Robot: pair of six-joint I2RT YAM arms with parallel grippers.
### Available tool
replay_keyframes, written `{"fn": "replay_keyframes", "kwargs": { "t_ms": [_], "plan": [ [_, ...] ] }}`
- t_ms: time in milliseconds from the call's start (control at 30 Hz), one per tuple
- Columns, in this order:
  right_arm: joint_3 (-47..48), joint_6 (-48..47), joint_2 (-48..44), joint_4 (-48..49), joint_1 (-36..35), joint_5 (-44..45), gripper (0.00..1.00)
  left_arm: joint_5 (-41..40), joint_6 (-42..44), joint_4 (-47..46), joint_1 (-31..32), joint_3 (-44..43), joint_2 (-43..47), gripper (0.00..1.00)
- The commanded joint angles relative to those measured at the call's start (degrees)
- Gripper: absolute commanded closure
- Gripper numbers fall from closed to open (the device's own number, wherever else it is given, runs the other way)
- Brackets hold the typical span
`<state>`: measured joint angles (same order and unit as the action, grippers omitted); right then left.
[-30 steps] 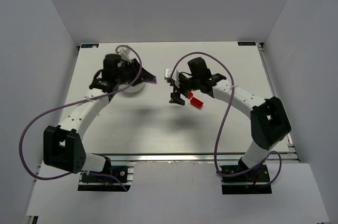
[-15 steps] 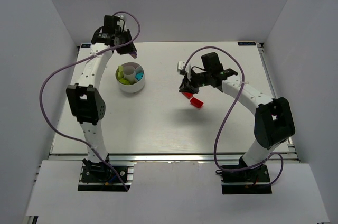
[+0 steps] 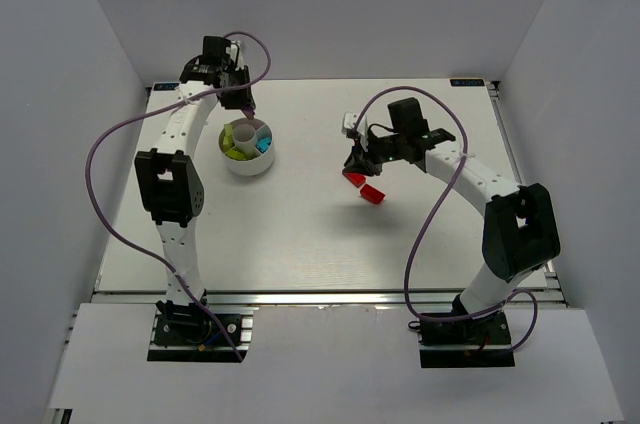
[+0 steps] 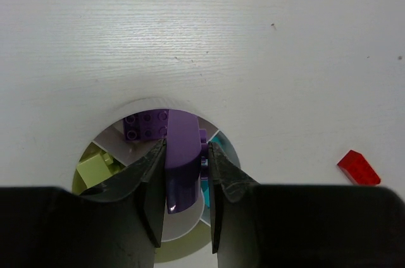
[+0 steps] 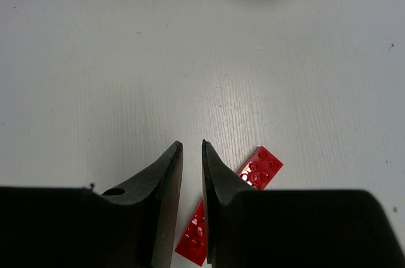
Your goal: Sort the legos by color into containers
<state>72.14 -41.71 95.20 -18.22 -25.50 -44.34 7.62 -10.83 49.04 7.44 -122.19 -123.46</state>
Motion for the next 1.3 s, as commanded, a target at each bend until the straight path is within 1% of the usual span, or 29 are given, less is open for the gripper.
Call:
{"fn": "replay_keyframes", "kwargs": {
  "t_ms": [0, 233, 467, 633, 700, 767, 833, 900, 967, 1033, 1133, 1233, 1267],
  "plan": [
    [-0.9, 1.0, -0.1, 1.1, 0.4, -2.2, 0.76, -1.4, 2.5, -0.2, -0.3, 2.6, 2.3, 0.89],
    [-1.1, 0.9, -0.3, 1.5, 1.0, -2.2, 0.76, -4.4, 3.5, -0.8, -0.7, 3.8, 2.0, 0.86],
    [-2.8, 1.8, -1.0, 2.6, 1.6, -2.6, 0.75, -5.9, 3.1, -0.6, -0.9, 4.4, 1.7, 0.78],
    [-3.1, 2.2, -1.1, 3.0, 1.7, -2.7, 0.75, -6.8, 2.8, 0.0, -1.2, 5.6, 1.6, 0.66],
    [-3.0, 2.3, -1.0, 3.1, 1.7, -2.8, 0.75, -6.8, 2.5, -0.1, -1.2, 5.8, 1.6, 0.64],
    [-2.8, 2.4, -0.9, 3.3, 1.7, -2.8, 0.75, -8.6, 2.0, -0.1, -1.2, 5.7, 1.4, 0.59],
    [-2.9, 2.4, -0.9, 3.4, 1.7, -2.8, 0.74, -8.7, 1.7, 0.0, -1.2, 5.5, 1.0, 0.54],
    [-2.9, 2.4, -0.9, 3.4, 1.8, -2.7, 0.74, -9.0, 1.1, -0.1, -1.2, 5.2, 0.9, 0.48],
    [-3.0, 2.4, -0.9, 3.4, 1.7, -2.6, 0.74, -9.2, 0.7, -0.2, -1.2, 4.9, 0.6, 0.39],
    [-3.1, 2.5, -1.0, 3.4, 1.7, -2.6, 0.74, -9.5, 0.5, -0.1, -1.3, 4.7, 0.3, 0.36],
    [-3.0, 2.4, -1.0, 3.5, 1.7, -2.2, 0.72, -10.2, 0.1, -0.1, -1.2, 4.1, 0.4, 0.36],
    [-3.2, 3.7, -1.1, 5.0, 1.7, 0.0, 0.67, -11.2, -0.6, -0.6, -1.2, 3.1, 1.5, 0.36],
    [-3.3, 4.6, -1.0, 5.8, 1.8, 2.8, 0.59, -12.2, -0.9, -1.0, -1.2, 3.0, 2.6, 0.36]
  ]
}}
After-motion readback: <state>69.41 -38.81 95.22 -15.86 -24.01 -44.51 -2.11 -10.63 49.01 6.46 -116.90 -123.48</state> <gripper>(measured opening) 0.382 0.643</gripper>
